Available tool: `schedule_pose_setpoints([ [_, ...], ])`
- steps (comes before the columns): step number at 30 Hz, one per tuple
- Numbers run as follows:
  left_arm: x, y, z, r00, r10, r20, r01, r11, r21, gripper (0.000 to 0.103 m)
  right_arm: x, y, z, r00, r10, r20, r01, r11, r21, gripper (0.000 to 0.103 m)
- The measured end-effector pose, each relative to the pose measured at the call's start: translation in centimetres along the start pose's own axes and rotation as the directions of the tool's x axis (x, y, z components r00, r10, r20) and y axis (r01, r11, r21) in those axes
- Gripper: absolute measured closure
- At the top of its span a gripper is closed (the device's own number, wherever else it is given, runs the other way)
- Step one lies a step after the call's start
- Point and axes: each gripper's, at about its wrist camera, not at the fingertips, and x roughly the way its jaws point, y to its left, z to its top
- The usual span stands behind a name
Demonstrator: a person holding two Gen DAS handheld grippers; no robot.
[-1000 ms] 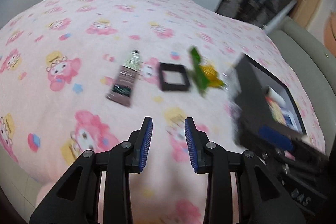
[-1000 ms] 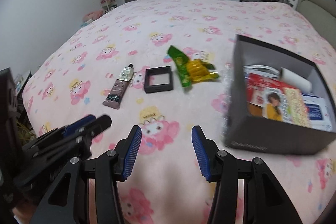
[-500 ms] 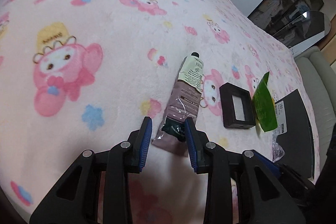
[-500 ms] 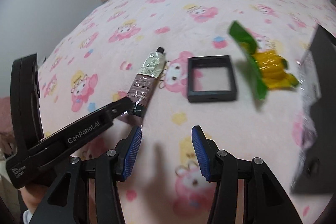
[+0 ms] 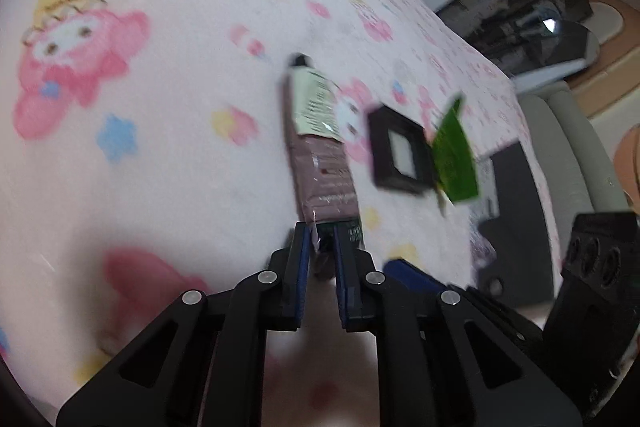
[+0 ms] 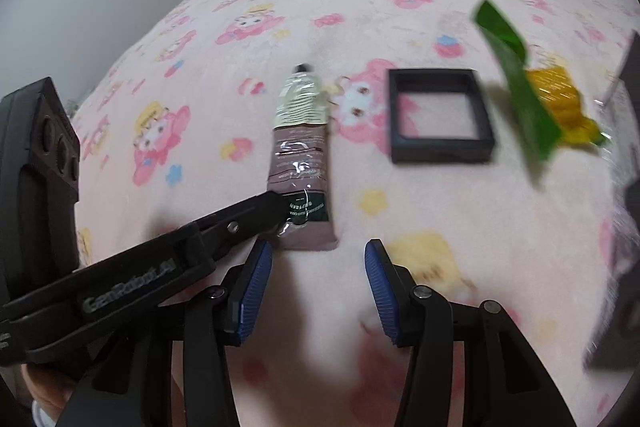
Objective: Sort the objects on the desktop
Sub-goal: 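Reach the left gripper to the brown tube and grasp it, then lift the brown tube with the left gripper while the right gripper grasps its other end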
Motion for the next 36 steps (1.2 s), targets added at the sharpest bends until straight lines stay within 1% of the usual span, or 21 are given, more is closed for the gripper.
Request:
schedule_pose_setpoints([
  [1, 0.0, -0.4, -0.3, 1.0, -0.002, -0.002, 0.002, 1.0, 0.008, 0.092, -0.4, -0.3, -0.3, 1.0, -0.023, -0.001, 0.023, 1.0, 0.002, 0.057],
  [3, -0.1, -0.8, -0.3, 1.0, 0.003, 0.007, -0.003, 1.0, 0.009, 0.091, -1.2, -1.1, -0.8, 0.999, -0.039, 0.006, 0.039, 0.999, 0.014, 0.057],
  [4, -0.2, -0.7, -0.1, 1.0, 0.003, 0.013, -0.003, 1.0, -0.001, 0.09, -1.5, -1.5, -1.0, 0.999, -0.036, 0.011, 0.036, 0.999, 0.032, 0.057],
  [5, -0.1, -0.2, 0.2, 1.0, -0.001, 0.02, 0.001, 1.0, -0.021, 0.085, -1.8, -1.9, -1.1, 0.999, -0.031, 0.014, 0.031, 0.998, 0.051, 0.057],
  [8, 0.2, 1.3, 1.0, 0.999, -0.023, 0.023, 0.025, 0.997, -0.075, 0.077, -1.7, -2.7, -0.9, 1.0, -0.006, 0.008, 0.006, 0.996, 0.086, 0.057],
  [10, 1.0, 1.8, 1.2, 0.999, -0.049, 0.008, 0.049, 0.994, -0.098, 0.075, -1.1, -2.4, -0.5, 1.0, 0.002, 0.005, -0.003, 0.997, 0.082, 0.057],
  [12, 1.7, 2.0, 1.4, 0.998, -0.068, -0.007, 0.067, 0.992, -0.105, 0.075, -0.3, -1.8, -0.2, 1.0, 0.014, -0.002, -0.014, 0.997, 0.071, 0.057],
  [13, 1.8, 1.6, 1.3, 0.998, -0.067, -0.01, 0.066, 0.994, -0.087, 0.079, 0.1, -1.6, 0.0, 1.0, 0.018, -0.006, -0.017, 0.998, 0.068, 0.057],
  [16, 1.7, 0.6, 1.0, 0.999, -0.05, -0.011, 0.05, 0.998, -0.031, 0.082, 0.3, -1.5, -0.3, 1.0, 0.018, -0.006, -0.017, 0.997, 0.078, 0.057],
  [17, 1.6, 0.4, 0.8, 0.998, -0.055, -0.013, 0.054, 0.998, -0.028, 0.083, 0.1, -1.5, -0.5, 1.0, 0.019, -0.002, -0.019, 0.997, 0.081, 0.057],
  [20, 1.2, 0.3, -0.3, 0.995, -0.09, -0.031, 0.088, 0.994, -0.061, 0.086, -1.0, -1.8, -1.3, 1.0, 0.012, 0.009, -0.013, 0.996, 0.089, 0.057],
  [23, 0.7, -0.6, -1.8, 0.997, -0.075, -0.012, 0.075, 0.995, -0.063, 0.087, -2.9, -2.7, -2.7, 1.0, 0.003, 0.016, -0.005, 0.994, 0.107, 0.057],
  [24, 0.5, -1.0, -2.4, 0.997, -0.076, -0.007, 0.075, 0.995, -0.063, 0.087, -3.3, -3.0, -3.2, 1.0, -0.001, 0.007, 0.001, 0.994, 0.111, 0.057],
  [28, 0.7, -2.7, -5.5, 0.993, -0.11, -0.045, 0.108, 0.993, -0.056, 0.087, -5.0, -5.0, -5.2, 0.999, -0.038, -0.029, 0.042, 0.988, 0.151, 0.057],
  [31, 0.8, -3.5, -7.1, 0.987, -0.143, -0.077, 0.138, 0.989, -0.057, 0.087, -6.6, -6.8, -6.5, 0.999, -0.042, -0.02, 0.045, 0.977, 0.209, 0.057],
  [32, 1.1, -3.7, -7.4, 0.984, -0.149, -0.099, 0.144, 0.988, -0.056, 0.085, -7.0, -7.3, -6.8, 0.999, -0.047, -0.016, 0.049, 0.972, 0.228, 0.057],
  [33, 1.2, -3.8, -7.6, 0.982, -0.154, -0.113, 0.149, 0.987, -0.056, 0.081, -7.4, -7.7, -7.2, 0.999, -0.048, -0.012, 0.05, 0.968, 0.245, 0.057],
  [34, 1.3, -3.8, -7.6, 0.981, -0.157, -0.117, 0.151, 0.987, -0.057, 0.07, -7.4, -7.7, -7.3, 0.999, -0.036, -0.017, 0.039, 0.968, 0.246, 0.057],
  [35, 1.2, -3.5, -7.5, 0.981, -0.16, -0.109, 0.154, 0.986, -0.065, 0.066, -7.3, -7.6, -7.4, 1.0, -0.023, -0.022, 0.027, 0.969, 0.247, 0.057],
  [36, 0.9, -3.1, -7.2, 0.983, -0.163, -0.089, 0.156, 0.984, -0.081, 0.066, -7.3, -7.5, -7.6, 1.0, -0.01, -0.026, 0.016, 0.968, 0.249, 0.057],
])
